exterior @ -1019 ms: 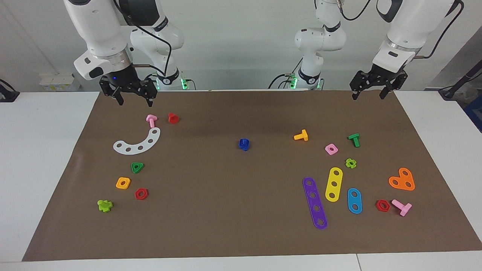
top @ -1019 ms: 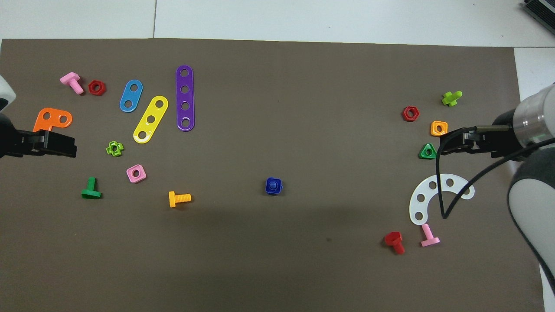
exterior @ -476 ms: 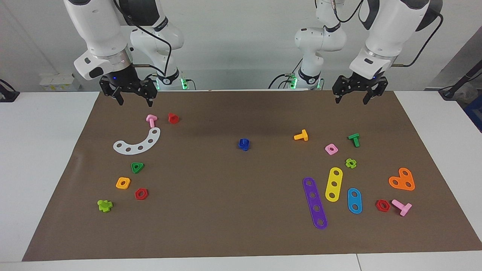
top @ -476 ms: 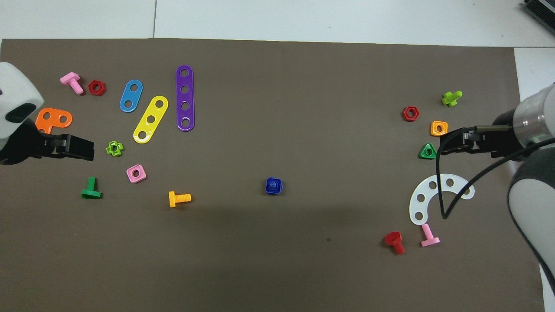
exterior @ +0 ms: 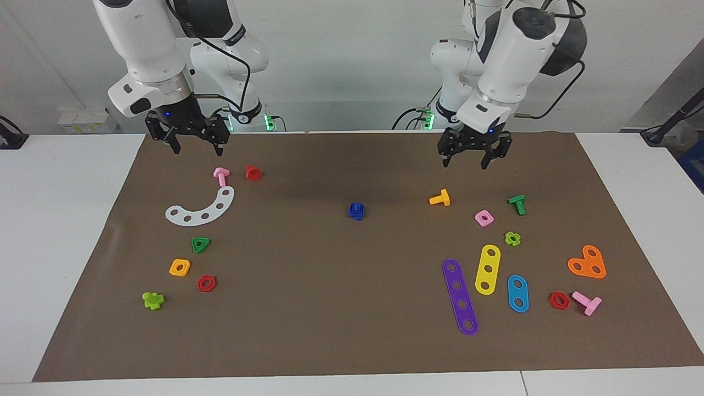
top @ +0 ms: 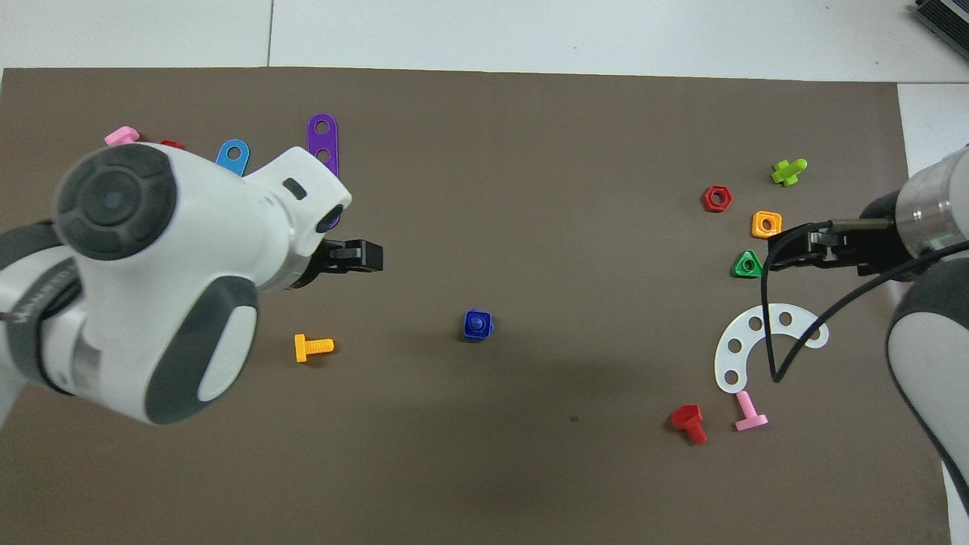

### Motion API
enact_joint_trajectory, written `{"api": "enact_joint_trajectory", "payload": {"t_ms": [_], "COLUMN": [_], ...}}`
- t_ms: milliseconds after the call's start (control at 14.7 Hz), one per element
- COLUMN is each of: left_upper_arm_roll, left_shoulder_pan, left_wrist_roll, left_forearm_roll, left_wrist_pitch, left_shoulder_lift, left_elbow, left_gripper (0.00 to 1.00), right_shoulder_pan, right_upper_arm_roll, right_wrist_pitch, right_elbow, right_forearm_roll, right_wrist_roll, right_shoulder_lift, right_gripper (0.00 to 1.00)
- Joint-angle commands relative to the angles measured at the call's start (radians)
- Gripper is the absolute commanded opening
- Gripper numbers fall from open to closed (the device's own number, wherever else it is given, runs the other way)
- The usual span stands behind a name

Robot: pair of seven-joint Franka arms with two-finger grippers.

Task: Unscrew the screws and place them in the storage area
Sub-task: 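Move the left gripper over the blue nut in the middle, then grasp and twist the blue nut off the bolt with the left gripper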

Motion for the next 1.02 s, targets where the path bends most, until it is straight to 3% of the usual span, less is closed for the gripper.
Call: {"api": "enact_joint_trajectory", "payload": {"t_ms": [0, 680, 951], "left_upper_arm_roll": [0.018, 0.024, 0.023], "left_shoulder_pan": [-0.087, -0.255, -0.273], "left_wrist_roll": [-0.124, -0.171, -0.168], "left_forearm_roll": [-0.013, 0.001, 0.035], "left_wrist_pitch": [0.133, 0.328, 0.333], "left_shoulder_lift": [0.079, 0.318, 0.340], "left_elbow": [0.000, 0.023, -0.009], "left_gripper": [1.00, 1.00, 1.00], "right_shoulder_pan": [-0.009, -0.009, -0.009], "right_upper_arm_roll": [0.003, 0.003, 0.003], "right_wrist_pitch": [-0.018, -0.018, -0.017], "right_elbow": [0.009, 0.009, 0.009], "right_forearm_roll": [0.006, 0.006, 0.005], "right_wrist_roll": [-0.001, -0.001, -0.001], "right_shoulder_lift": [0.001, 0.001, 0.001], "right_gripper": [1.00, 1.00, 1.00]}}
